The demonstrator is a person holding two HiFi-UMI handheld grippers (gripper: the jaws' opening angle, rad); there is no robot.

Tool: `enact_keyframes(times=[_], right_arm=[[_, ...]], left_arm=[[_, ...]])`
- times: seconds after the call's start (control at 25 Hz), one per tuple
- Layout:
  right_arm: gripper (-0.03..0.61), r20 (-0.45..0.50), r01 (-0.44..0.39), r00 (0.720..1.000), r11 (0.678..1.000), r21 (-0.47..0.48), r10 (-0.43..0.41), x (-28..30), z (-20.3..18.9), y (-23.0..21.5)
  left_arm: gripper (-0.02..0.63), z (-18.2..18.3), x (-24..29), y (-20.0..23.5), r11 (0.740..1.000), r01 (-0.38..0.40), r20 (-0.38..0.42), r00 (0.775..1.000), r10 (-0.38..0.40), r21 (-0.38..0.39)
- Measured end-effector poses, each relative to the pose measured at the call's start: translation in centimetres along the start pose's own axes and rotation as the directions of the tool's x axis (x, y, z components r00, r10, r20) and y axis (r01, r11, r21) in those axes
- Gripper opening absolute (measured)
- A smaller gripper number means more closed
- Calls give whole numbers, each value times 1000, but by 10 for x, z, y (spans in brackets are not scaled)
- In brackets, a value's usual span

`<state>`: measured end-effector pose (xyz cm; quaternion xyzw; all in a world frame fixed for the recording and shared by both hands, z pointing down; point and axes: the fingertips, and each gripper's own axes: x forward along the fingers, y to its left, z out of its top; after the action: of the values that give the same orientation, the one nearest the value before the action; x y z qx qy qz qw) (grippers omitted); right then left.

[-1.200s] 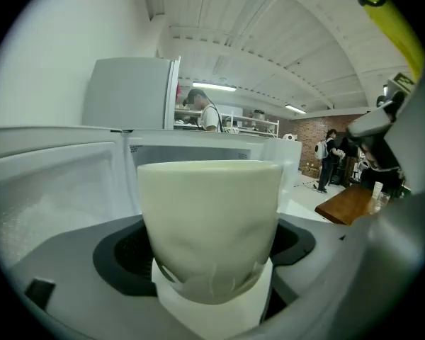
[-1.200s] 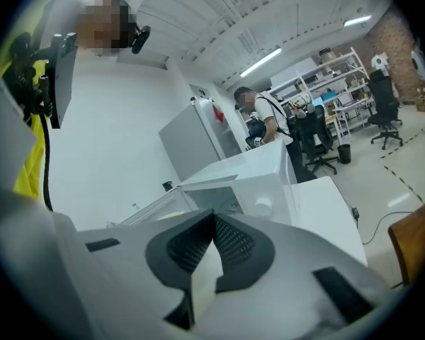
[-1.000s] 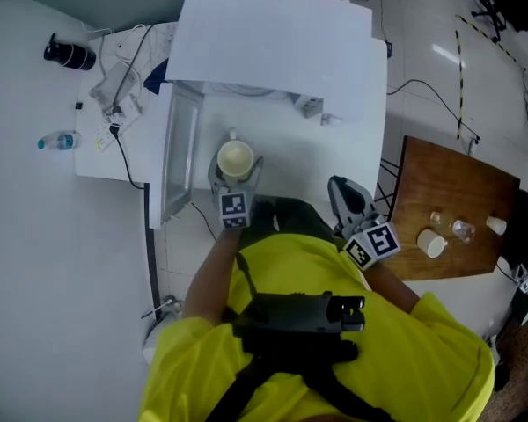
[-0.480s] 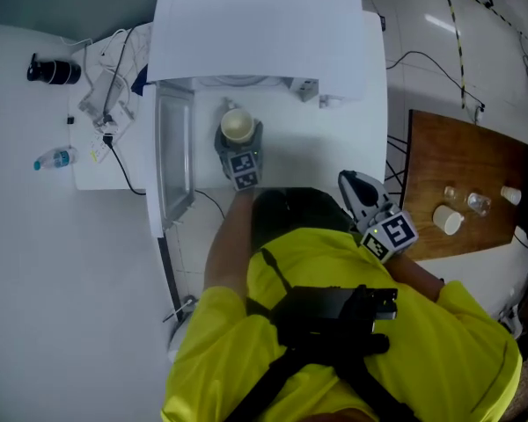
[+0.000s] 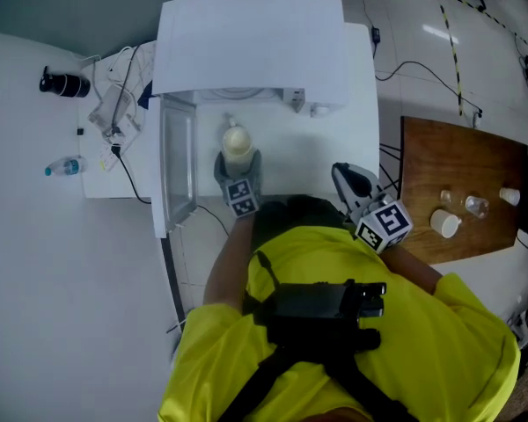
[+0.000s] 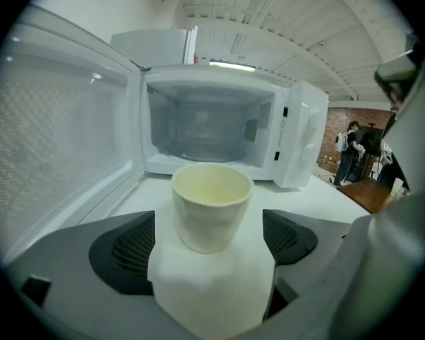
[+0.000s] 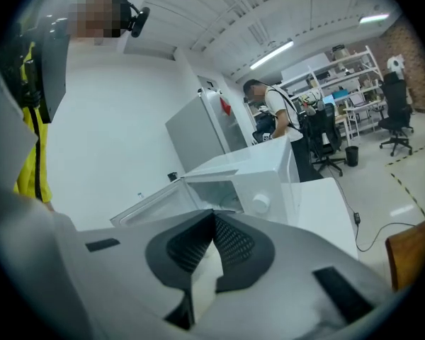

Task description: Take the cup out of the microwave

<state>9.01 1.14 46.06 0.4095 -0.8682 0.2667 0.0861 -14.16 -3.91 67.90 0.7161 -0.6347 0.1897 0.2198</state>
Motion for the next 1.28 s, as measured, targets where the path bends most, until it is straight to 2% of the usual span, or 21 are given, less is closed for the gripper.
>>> enact_keyframes(times=[0.08, 0.2, 0.24, 0.28, 0.4, 0.48, 0.52, 0.6, 0.64, 0.68, 0.84, 0.88, 0.96, 1.16, 1.28], right_arm=[[5, 25, 6, 1000, 1000, -12, -6, 2, 16, 1], [5, 81, 6, 997, 999, -48, -2, 7, 46, 9], [5, 103, 1, 995, 998, -66, 6, 9, 58, 14], [5, 123, -8, 992, 997, -83, 18, 12, 69, 20], [5, 181, -46, 981, 991, -124, 68, 18, 106, 46], [5, 230, -55, 969, 983, -173, 94, 13, 133, 68], [5, 253, -52, 962, 979, -198, 102, 9, 144, 78], [3, 283, -41, 953, 971, -235, 109, 0, 158, 93], [3, 289, -33, 951, 968, -247, 106, -3, 162, 98], [3, 290, -26, 952, 967, -254, 102, -4, 162, 100], [3, 295, 6, 953, 968, -252, 71, -3, 162, 102], [3, 303, 15, 951, 967, -254, 65, -4, 164, 103], [3, 317, 33, 947, 965, -261, 54, -4, 167, 105], [3, 341, 57, 939, 963, -264, 38, -2, 173, 112], [3, 347, 68, 937, 961, -270, 31, -3, 171, 116]], left_arm=[[446, 16, -47, -8, 1000, 29, -1, 1000, -29, 2], [144, 79, -127, -14, 997, 70, 84, 994, -72, 32], [17, 106, -152, -11, 997, 70, 123, 990, -73, 35], [-5, 132, -173, -5, 997, 66, 161, 984, -71, 38], [-5, 200, -228, 19, 999, 43, 264, 963, -47, 18], [-5, 241, -261, 35, 999, 22, 322, 947, -10, -32], [-5, 262, -277, 41, 998, 24, 364, 931, -4, -50], [-5, 298, -303, 43, 998, 47, 454, 891, -25, -38], [-5, 308, -308, 42, 998, 56, 479, 877, -38, -23], [-5, 312, -309, 43, 998, 63, 486, 873, -49, -13], [-5, 295, -290, 53, 997, 65, 425, 904, -42, -40], [-5, 292, -288, 54, 998, 56, 421, 906, -37, -31], [-5, 293, -289, 54, 998, 62, 433, 900, -54, -5], [-5, 302, -288, 60, 996, 90, 459, 885, -80, 1], [-5, 299, -281, 63, 994, 110, 450, 888, -91, -17]])
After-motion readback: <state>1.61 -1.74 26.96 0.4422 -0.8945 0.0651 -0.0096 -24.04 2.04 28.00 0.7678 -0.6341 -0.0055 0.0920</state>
